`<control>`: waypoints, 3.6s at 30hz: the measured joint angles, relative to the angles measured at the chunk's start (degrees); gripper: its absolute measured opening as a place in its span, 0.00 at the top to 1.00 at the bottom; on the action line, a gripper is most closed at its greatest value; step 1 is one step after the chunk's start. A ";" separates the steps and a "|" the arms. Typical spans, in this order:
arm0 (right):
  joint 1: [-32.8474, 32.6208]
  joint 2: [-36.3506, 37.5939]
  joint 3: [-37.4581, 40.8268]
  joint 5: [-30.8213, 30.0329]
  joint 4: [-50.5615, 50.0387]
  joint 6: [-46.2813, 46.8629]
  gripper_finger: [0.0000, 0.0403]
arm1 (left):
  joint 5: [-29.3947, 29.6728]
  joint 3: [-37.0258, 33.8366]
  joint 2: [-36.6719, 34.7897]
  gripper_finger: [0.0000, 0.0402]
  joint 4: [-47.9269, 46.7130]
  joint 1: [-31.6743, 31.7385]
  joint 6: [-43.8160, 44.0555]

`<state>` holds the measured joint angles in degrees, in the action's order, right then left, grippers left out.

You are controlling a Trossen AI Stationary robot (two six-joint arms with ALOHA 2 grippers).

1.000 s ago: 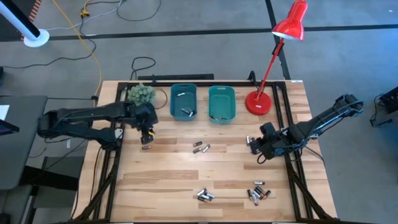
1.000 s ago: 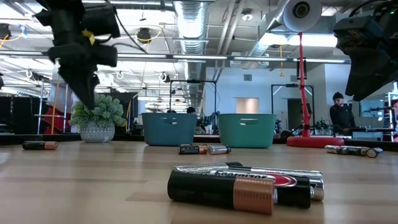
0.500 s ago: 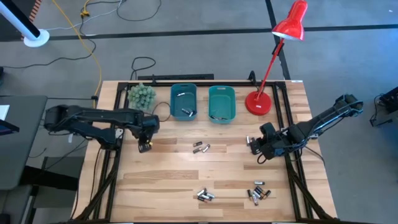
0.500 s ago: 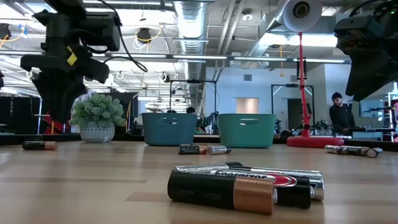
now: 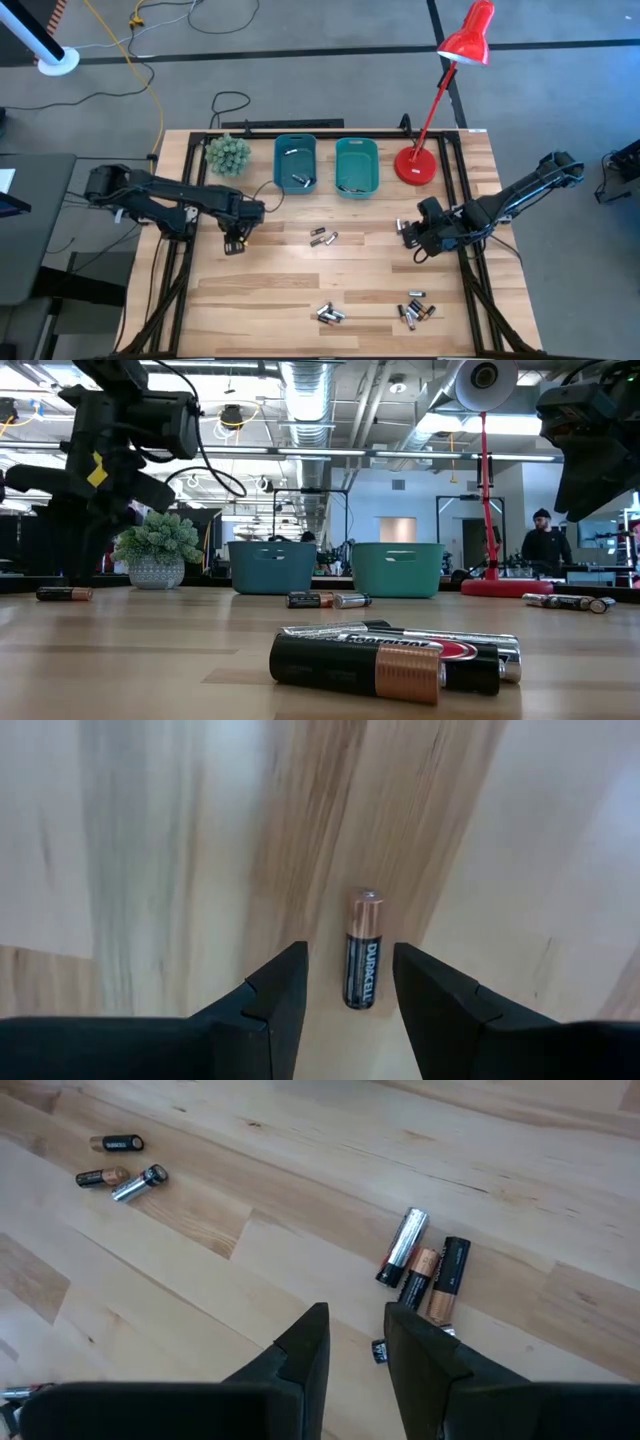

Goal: Sort batteries
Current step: Put the black battery into the green bin

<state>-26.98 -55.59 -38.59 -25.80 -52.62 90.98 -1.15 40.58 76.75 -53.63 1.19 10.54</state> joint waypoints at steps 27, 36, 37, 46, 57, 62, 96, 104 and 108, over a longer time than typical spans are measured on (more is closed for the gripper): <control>0.00 0.00 0.00 0.00 -0.03 -0.20 0.71 | 0.09 4.76 14.00 0.91 0.37 0.87 -0.26; 0.03 0.00 0.00 0.00 0.07 0.37 0.71 | 1.16 17.91 13.79 0.91 7.63 5.80 -8.94; 0.02 0.00 0.00 0.00 0.11 0.42 0.71 | 1.22 20.11 13.71 0.91 7.92 6.64 -10.74; 0.09 0.00 0.00 0.01 1.09 2.85 0.71 | 1.14 37.91 16.21 0.91 20.38 14.81 -28.48; 0.11 0.00 0.00 0.00 1.31 9.07 0.71 | -5.49 69.01 44.11 0.91 16.30 22.80 -33.76; 0.13 0.00 0.00 0.00 1.24 10.91 0.71 | -6.93 81.48 56.27 0.91 10.29 23.28 -30.99; 0.13 -0.02 0.00 2.09 -7.82 17.67 0.71 | -4.83 93.55 58.16 0.54 -4.65 22.27 -15.00; 1.18 0.00 5.49 2.14 -6.01 14.12 0.71 | -0.30 93.10 49.08 0.53 -9.59 17.73 -11.77; 1.31 -0.02 9.11 3.24 0.58 13.05 0.71 | 6.59 89.73 43.51 0.53 -8.77 13.69 -10.68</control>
<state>-25.67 -55.61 -29.48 -22.56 -52.04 104.03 5.45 130.31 120.26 -62.40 14.88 -0.14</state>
